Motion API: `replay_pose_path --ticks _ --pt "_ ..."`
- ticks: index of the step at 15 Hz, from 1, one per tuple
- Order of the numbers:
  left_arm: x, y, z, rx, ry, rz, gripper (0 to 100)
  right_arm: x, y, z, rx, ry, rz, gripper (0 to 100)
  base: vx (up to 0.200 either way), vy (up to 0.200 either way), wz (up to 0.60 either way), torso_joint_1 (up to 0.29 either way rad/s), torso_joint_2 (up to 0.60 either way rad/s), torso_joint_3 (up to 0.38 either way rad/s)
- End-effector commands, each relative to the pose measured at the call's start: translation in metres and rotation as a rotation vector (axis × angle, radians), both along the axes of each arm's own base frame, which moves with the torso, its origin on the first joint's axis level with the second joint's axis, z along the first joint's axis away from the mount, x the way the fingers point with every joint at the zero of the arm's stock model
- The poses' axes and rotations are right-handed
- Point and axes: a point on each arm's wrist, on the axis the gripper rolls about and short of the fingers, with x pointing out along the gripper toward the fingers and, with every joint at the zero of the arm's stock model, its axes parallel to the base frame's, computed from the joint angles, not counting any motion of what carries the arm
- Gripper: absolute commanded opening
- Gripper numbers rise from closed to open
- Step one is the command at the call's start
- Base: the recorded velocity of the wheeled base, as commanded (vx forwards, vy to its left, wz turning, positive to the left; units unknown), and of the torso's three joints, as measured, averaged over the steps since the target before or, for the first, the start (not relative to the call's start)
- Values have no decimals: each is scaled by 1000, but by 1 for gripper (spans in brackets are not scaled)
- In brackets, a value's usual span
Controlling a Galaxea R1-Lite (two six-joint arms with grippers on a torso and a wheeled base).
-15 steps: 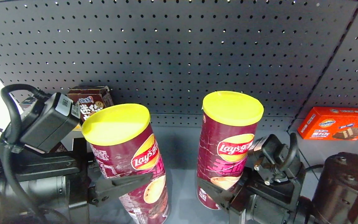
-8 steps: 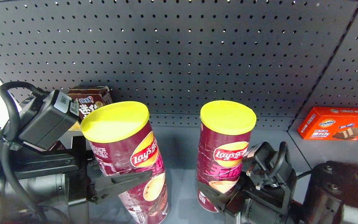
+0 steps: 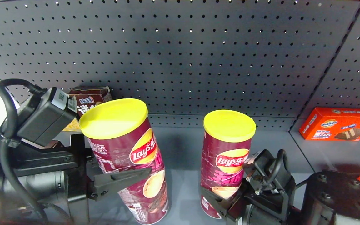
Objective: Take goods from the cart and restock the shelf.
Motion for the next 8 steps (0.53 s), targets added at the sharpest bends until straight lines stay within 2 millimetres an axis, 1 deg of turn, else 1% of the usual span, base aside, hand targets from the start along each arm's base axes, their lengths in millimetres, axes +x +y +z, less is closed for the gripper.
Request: replay_pose_path --ticks 1,6,8 --pt "1 0 0 0 0 0 0 2 4 -7 -19 11 1 0 0 0 0 0 0 0" --pt "0 0 -2 4 7 -1 0 7 11 -5 -4 -1 2 0 0 0 0 0 0 0" --pt "0 0 -1 3 4 -1 0 6 11 -6 -9 0 2 0 0 0 0 0 0 0"
